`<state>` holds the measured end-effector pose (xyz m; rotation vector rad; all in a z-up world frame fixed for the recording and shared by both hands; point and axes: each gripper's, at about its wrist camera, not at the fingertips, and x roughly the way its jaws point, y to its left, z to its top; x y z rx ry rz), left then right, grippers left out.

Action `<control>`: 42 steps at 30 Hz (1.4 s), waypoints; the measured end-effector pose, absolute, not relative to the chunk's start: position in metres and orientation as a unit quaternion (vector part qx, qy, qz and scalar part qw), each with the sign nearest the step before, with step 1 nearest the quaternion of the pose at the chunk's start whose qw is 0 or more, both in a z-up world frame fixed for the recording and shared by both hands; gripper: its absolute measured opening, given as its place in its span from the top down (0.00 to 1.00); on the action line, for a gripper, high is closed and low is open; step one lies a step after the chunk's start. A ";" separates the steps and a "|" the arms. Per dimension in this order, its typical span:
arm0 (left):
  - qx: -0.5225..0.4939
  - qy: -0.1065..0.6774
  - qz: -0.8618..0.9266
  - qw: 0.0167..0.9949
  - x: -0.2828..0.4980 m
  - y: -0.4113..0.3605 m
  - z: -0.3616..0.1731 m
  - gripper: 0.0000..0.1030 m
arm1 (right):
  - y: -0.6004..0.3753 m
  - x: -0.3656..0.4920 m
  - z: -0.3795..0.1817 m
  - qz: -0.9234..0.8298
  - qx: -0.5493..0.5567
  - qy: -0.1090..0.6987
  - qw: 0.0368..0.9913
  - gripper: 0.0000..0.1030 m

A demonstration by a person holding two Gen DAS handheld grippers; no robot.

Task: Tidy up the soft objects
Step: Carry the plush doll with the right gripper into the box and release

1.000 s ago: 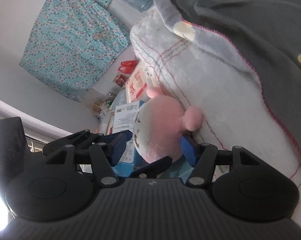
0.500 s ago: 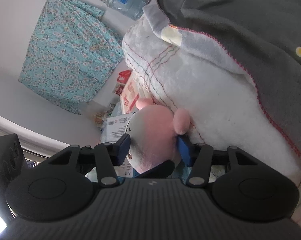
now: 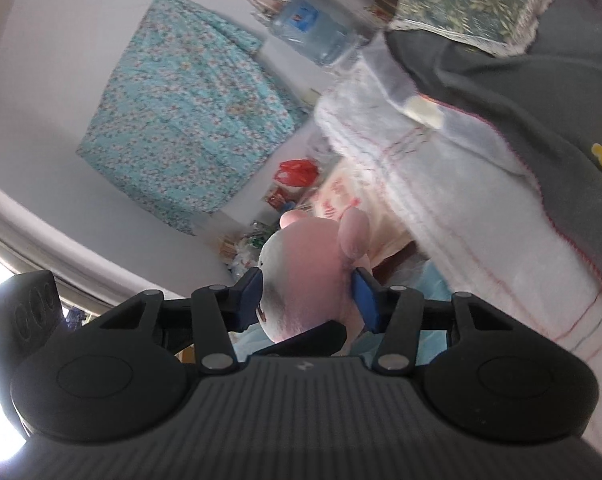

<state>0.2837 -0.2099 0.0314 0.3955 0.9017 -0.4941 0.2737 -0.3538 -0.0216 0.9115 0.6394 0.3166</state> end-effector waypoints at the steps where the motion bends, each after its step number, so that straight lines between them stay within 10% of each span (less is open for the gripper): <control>1: 0.188 0.421 -0.232 0.857 0.276 -0.206 0.038 0.29 | -0.351 0.268 -0.015 0.155 0.427 0.299 0.839 0.53; 22: 0.096 0.365 -0.032 0.926 0.194 -0.007 0.147 0.29 | -0.137 0.259 0.119 0.372 0.304 0.311 0.820 0.53; 42: -0.230 0.493 0.098 0.833 0.253 0.215 0.041 0.29 | 0.109 0.387 0.074 0.410 0.081 0.537 0.733 0.52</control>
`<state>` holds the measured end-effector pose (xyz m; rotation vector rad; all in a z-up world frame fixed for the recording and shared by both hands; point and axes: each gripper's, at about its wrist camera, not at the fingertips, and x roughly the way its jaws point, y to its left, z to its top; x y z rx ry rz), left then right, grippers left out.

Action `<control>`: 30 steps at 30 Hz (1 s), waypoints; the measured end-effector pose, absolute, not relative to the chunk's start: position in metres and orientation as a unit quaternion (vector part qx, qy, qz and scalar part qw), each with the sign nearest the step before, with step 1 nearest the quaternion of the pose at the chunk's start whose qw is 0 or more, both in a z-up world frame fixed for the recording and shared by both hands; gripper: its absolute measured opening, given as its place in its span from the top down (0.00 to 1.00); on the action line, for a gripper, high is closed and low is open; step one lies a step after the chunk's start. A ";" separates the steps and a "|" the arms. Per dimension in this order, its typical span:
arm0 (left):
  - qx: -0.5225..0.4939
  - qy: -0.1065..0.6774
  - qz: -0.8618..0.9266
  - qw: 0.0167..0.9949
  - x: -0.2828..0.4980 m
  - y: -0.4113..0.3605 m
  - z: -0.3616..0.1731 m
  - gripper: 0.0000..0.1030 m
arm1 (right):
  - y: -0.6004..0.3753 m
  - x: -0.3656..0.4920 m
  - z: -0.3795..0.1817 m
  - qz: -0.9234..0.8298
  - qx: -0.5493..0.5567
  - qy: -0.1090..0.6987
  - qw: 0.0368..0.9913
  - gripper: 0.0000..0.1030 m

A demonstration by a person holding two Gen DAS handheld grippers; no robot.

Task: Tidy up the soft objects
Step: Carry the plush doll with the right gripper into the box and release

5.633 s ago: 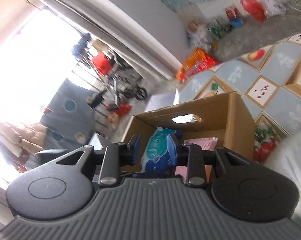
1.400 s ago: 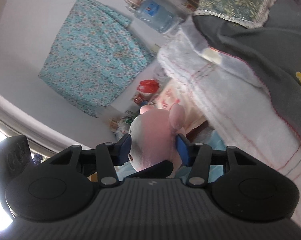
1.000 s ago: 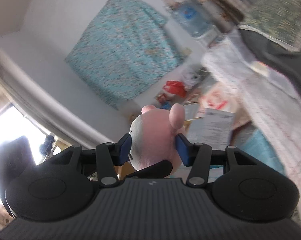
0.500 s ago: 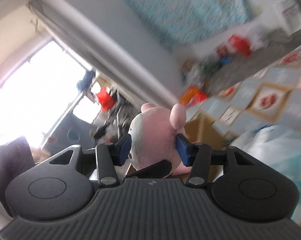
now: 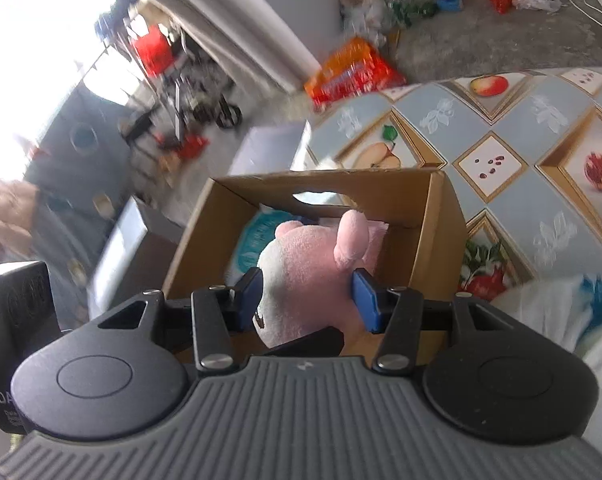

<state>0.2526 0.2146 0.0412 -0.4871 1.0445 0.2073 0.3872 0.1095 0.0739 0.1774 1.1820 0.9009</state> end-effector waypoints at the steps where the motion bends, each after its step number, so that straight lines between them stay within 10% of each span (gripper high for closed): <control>1: -0.249 0.496 0.098 0.826 0.255 0.219 0.037 0.29 | 0.115 0.392 0.074 0.408 0.067 0.537 0.735 0.52; 30: -0.326 0.431 0.096 0.836 0.250 0.211 0.052 0.18 | 0.005 0.413 0.103 0.411 0.140 0.412 0.801 0.51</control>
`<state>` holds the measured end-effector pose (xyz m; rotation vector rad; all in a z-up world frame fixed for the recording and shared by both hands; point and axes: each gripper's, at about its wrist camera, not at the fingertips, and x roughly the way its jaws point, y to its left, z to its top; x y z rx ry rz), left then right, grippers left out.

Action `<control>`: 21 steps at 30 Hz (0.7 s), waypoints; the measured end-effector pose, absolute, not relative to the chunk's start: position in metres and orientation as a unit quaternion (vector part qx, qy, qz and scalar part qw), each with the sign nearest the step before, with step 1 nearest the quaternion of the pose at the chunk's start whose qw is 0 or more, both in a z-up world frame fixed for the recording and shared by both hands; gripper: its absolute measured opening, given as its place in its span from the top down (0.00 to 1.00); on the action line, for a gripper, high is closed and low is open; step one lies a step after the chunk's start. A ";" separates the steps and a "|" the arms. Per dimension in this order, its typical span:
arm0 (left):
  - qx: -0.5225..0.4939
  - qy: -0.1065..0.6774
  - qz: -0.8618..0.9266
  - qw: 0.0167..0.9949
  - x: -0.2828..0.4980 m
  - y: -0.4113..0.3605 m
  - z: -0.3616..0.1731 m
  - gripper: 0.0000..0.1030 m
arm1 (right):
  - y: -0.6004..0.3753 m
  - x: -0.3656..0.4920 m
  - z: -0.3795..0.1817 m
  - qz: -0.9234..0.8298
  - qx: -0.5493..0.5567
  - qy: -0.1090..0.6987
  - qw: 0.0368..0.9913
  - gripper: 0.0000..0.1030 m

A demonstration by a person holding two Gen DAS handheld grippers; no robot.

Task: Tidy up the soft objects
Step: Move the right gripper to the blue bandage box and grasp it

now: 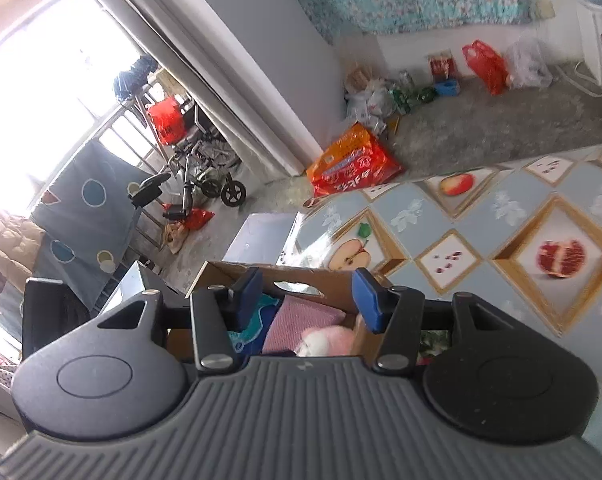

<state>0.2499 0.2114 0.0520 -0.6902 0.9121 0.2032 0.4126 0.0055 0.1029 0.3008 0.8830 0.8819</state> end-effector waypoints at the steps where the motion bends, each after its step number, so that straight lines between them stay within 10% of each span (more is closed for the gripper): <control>1: -0.317 0.424 0.093 0.843 0.245 0.205 0.059 0.18 | -0.007 0.408 0.108 0.407 0.140 0.408 0.805 0.50; 21: -0.016 0.413 -0.087 0.907 0.232 -0.022 0.094 0.10 | -0.294 0.329 0.080 0.236 0.219 0.413 0.852 0.31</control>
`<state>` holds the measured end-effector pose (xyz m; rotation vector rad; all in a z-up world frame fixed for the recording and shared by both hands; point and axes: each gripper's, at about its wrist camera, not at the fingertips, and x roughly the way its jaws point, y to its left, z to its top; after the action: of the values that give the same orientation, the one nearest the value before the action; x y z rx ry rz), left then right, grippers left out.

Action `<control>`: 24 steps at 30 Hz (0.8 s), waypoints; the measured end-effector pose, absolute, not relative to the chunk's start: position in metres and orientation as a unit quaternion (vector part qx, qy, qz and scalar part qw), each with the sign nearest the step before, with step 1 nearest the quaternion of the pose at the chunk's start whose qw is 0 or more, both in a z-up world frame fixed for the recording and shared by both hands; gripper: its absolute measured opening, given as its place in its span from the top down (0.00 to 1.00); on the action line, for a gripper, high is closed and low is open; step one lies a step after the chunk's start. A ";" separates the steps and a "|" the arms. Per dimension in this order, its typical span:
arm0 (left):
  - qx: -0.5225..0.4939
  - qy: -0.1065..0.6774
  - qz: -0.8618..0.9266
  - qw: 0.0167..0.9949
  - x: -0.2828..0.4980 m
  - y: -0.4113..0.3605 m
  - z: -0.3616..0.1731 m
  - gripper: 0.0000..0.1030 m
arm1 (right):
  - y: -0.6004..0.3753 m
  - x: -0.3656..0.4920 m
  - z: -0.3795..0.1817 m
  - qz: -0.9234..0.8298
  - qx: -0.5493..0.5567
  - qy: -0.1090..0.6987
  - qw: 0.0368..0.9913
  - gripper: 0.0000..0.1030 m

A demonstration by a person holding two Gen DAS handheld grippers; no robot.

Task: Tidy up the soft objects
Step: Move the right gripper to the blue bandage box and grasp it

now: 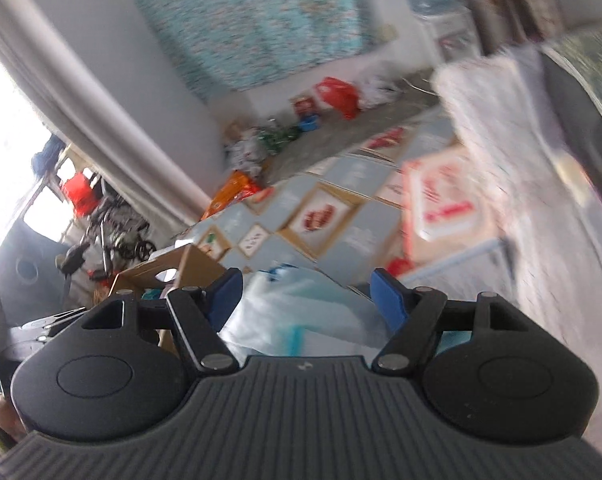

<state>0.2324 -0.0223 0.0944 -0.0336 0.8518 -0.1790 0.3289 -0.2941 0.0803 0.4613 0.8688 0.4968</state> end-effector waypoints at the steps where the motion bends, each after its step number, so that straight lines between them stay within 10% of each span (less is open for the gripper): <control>1: 0.001 0.414 -0.096 0.905 0.235 -0.034 0.090 0.10 | -0.302 0.328 0.072 0.229 0.229 0.417 0.849 0.31; 11: 0.188 0.428 -0.136 0.873 0.285 -0.134 0.022 0.19 | -0.331 0.367 -0.013 0.174 0.311 0.478 0.803 0.32; 24: 0.163 0.513 -0.155 0.828 0.367 -0.161 -0.036 0.24 | -0.345 0.425 -0.074 0.147 0.371 0.510 0.762 0.33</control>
<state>0.3666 -0.1607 -0.0361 0.3454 1.0896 -0.3287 0.4251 -0.3447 -0.0745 0.8081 1.1106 0.3203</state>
